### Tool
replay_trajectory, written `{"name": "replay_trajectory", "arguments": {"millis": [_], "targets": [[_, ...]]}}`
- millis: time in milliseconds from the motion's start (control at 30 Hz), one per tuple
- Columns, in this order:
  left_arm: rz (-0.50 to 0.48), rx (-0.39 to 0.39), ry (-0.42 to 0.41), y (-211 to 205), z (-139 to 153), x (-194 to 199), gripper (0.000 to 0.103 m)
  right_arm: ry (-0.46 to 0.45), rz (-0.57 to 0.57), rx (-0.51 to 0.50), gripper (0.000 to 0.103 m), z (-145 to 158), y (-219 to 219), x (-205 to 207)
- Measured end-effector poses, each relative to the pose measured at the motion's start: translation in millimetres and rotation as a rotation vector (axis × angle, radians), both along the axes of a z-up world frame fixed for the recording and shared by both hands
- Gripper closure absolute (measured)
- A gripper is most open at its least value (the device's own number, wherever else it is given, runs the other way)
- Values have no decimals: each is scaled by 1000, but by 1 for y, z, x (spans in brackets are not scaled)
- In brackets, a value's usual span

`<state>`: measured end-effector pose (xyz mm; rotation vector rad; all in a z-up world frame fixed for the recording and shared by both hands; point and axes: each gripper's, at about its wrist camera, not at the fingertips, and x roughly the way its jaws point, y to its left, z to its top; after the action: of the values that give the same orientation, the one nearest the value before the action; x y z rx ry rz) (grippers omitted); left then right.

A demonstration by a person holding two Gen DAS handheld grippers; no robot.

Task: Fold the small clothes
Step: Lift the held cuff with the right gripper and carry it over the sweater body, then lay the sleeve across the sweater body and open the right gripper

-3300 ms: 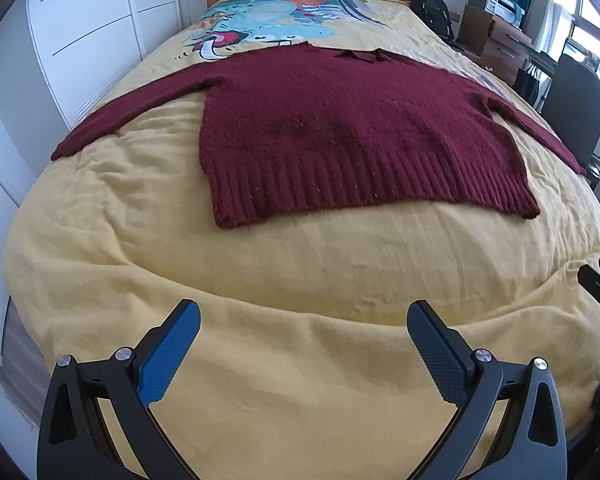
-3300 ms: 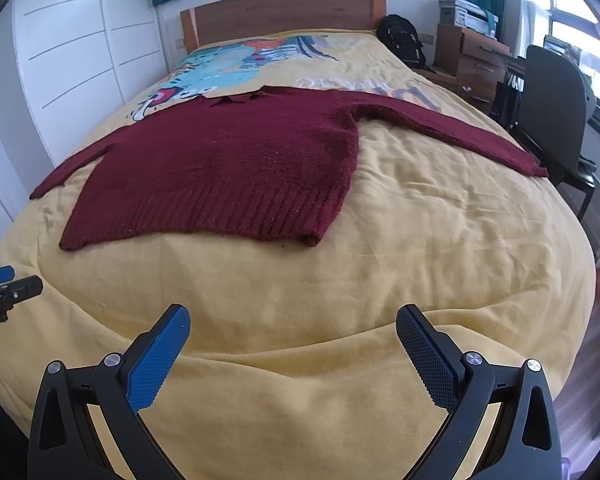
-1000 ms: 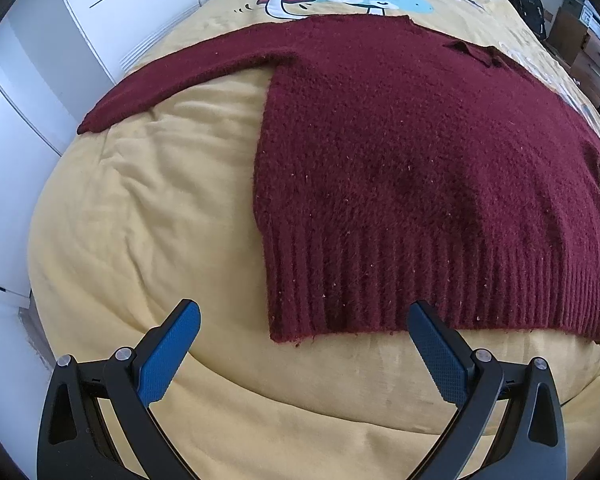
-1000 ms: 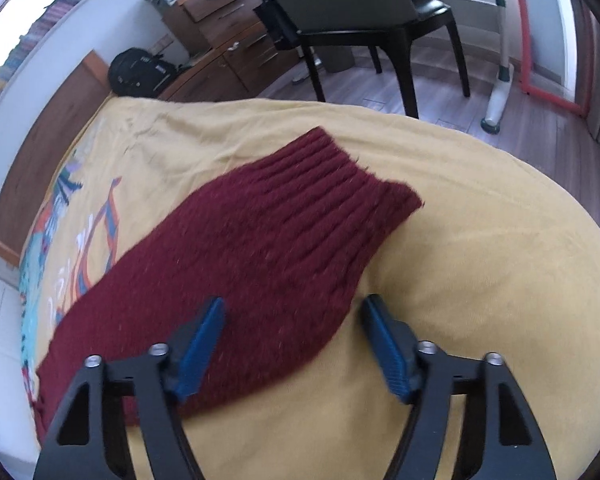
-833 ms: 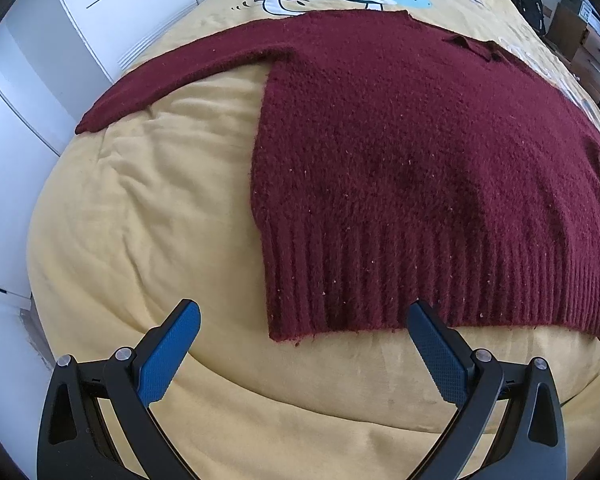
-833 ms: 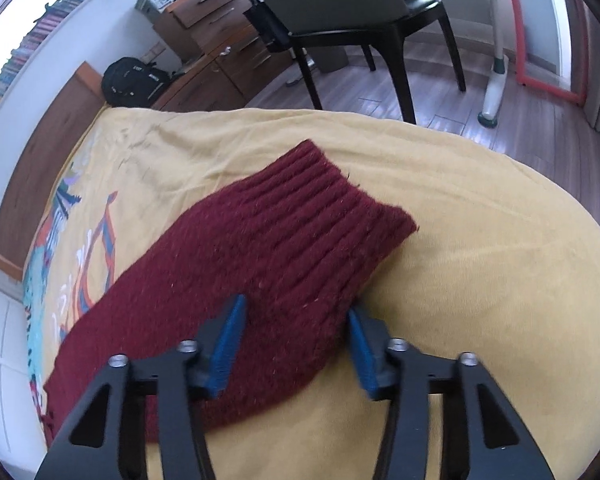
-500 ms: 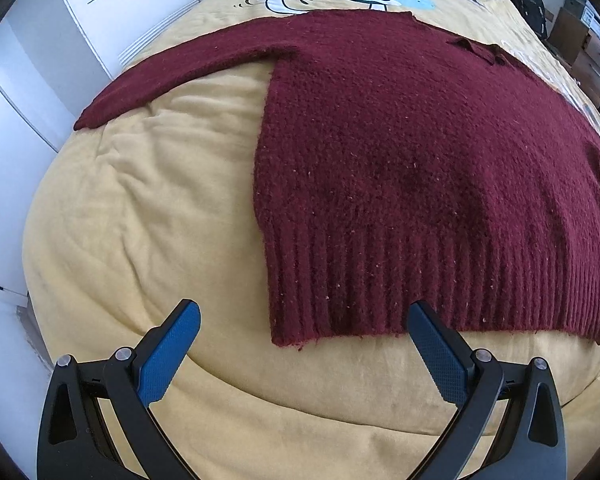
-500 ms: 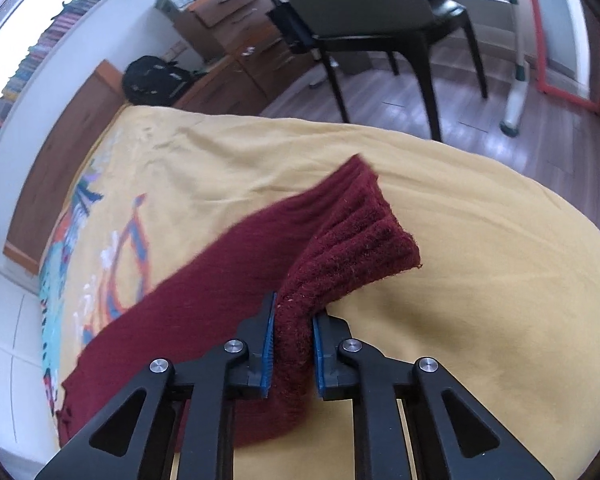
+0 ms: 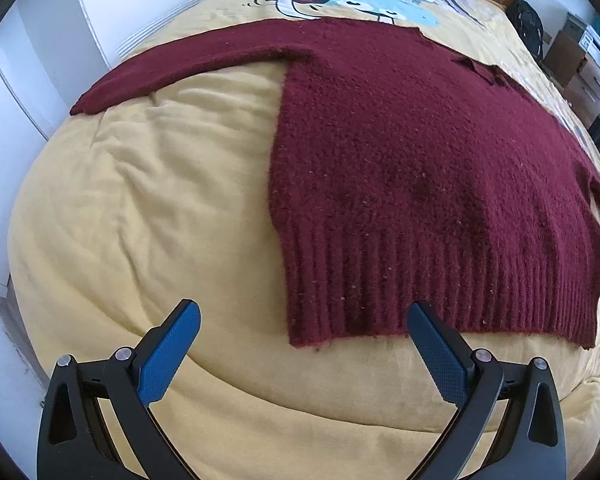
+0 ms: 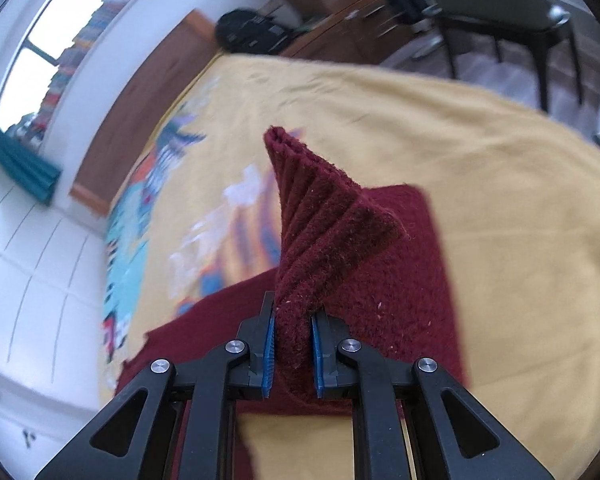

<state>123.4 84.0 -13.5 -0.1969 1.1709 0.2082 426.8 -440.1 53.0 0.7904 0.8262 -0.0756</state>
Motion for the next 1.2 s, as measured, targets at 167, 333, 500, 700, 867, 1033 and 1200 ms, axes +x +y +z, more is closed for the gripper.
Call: {"name": "replay_trajectory", "arguments": {"millis": [167,333,500,700,867,1033,1200], "targets": [[19,-6,-21,19,3,-10,1,-3,117,55,88,3,76,28],[44,-3,-38,39,6,-22,1,1,246,82,88,7,162,52],[84,-13,-50,62,7,-33,1,-13,357,98,88,14,248,70],[129,-17,-61,89,7,-46,1,-38,463,102,88,23,327,84],[160,-11,-73,106,7,-54,1,-61,537,104,89,25,382,88],[174,7,-79,119,7,-58,1,-56,600,89,89,19,430,89],[185,-6,-83,129,4,-60,1,-36,660,-31,86,13,454,86]]}}
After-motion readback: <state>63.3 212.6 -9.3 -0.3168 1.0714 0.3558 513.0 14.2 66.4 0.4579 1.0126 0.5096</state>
